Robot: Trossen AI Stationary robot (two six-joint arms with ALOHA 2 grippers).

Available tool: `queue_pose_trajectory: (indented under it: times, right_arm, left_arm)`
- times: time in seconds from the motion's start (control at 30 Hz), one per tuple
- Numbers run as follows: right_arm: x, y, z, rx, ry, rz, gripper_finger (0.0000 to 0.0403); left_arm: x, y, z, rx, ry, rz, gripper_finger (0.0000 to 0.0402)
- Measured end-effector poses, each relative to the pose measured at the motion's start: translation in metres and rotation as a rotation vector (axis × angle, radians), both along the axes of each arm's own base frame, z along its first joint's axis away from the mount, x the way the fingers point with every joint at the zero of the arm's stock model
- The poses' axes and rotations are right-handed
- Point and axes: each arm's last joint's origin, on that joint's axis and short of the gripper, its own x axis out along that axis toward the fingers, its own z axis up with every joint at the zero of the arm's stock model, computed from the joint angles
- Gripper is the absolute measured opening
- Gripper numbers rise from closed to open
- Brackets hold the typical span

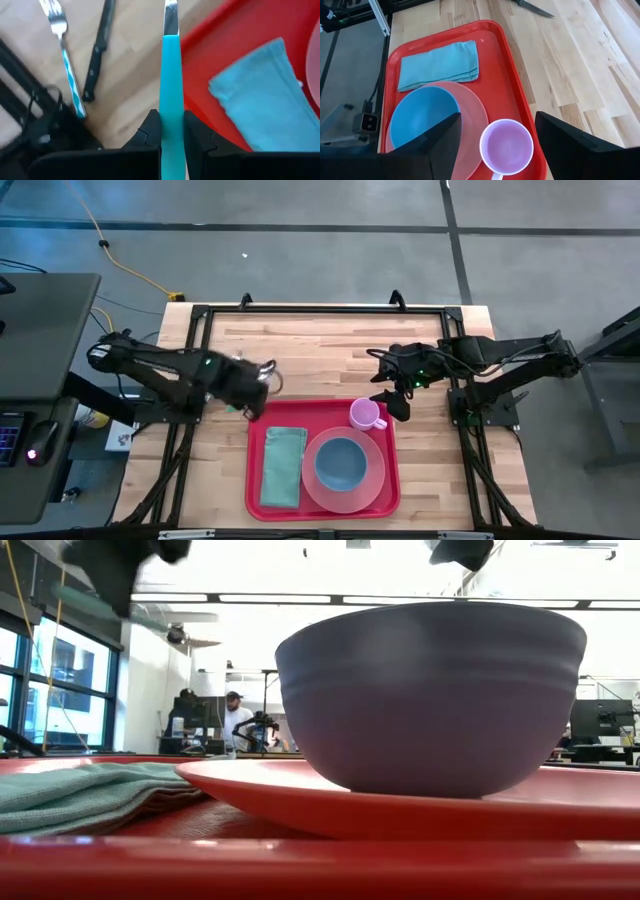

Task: Set up tray
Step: Put the blue spoon on top of the light blue table napkin

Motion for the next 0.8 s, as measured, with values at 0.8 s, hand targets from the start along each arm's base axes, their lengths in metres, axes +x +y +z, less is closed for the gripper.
queue_pose_trajectory:
  times: [0.8]
  right_arm:
    - [0.000, 0.000, 0.000, -0.036, -0.006, 0.042, 0.0236]
  left_arm:
    - [0.046, -0.144, -0.069, -0.199, -0.223, 0.140, 0.0064]
